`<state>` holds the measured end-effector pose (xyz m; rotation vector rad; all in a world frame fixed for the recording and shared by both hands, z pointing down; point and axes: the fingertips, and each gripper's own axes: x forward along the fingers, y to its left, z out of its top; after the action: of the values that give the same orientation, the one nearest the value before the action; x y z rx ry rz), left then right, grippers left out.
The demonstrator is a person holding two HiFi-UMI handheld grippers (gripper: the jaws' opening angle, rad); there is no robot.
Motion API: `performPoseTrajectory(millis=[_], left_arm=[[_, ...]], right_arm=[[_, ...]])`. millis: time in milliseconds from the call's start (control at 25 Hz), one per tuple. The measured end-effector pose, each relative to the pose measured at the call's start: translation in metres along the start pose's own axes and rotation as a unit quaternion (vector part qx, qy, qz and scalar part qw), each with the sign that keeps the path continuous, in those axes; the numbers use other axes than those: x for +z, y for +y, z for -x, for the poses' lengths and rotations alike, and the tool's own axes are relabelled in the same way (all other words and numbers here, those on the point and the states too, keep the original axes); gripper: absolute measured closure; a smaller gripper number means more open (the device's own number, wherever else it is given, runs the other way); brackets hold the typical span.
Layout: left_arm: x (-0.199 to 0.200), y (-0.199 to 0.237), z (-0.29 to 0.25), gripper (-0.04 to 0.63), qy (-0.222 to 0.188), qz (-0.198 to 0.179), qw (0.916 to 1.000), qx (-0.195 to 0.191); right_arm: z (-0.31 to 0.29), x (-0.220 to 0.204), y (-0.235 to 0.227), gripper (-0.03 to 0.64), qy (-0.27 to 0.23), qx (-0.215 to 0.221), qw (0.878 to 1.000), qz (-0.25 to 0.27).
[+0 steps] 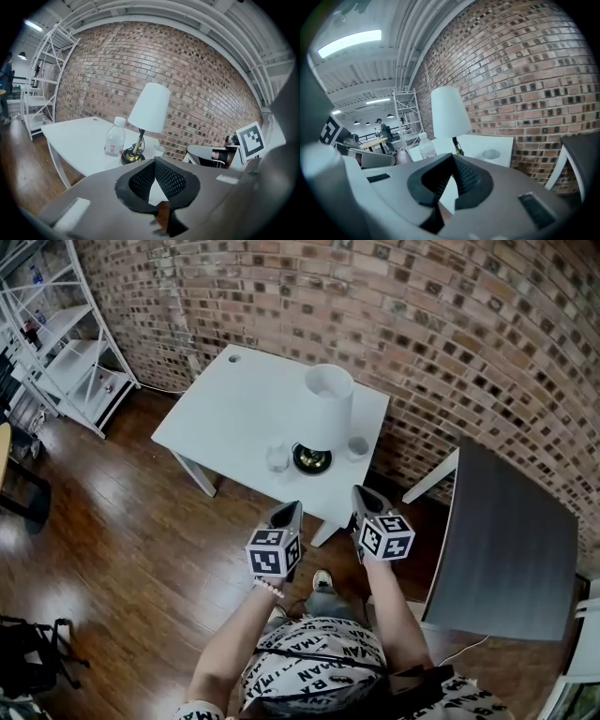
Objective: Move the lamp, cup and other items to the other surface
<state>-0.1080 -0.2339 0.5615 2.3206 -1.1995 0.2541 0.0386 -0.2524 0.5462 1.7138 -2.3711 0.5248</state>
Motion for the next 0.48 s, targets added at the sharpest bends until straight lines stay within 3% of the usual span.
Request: performPoseTrajectory(millis=[240,480], left_arm=[[-0.024,0.004,0.028,0.595,0.018,0.0,0.9998,-0.013],[-0.036,0.004,0.042,0.595,0.023,0.0,0.9994,-0.024]], right_arm=[[0.018,-0.033,0.039,0.617,0.023,0.0,1.0,-0.007],[0.032,-0.06,0.049,0.617,0.043,-0.015,0.999,-0.007]])
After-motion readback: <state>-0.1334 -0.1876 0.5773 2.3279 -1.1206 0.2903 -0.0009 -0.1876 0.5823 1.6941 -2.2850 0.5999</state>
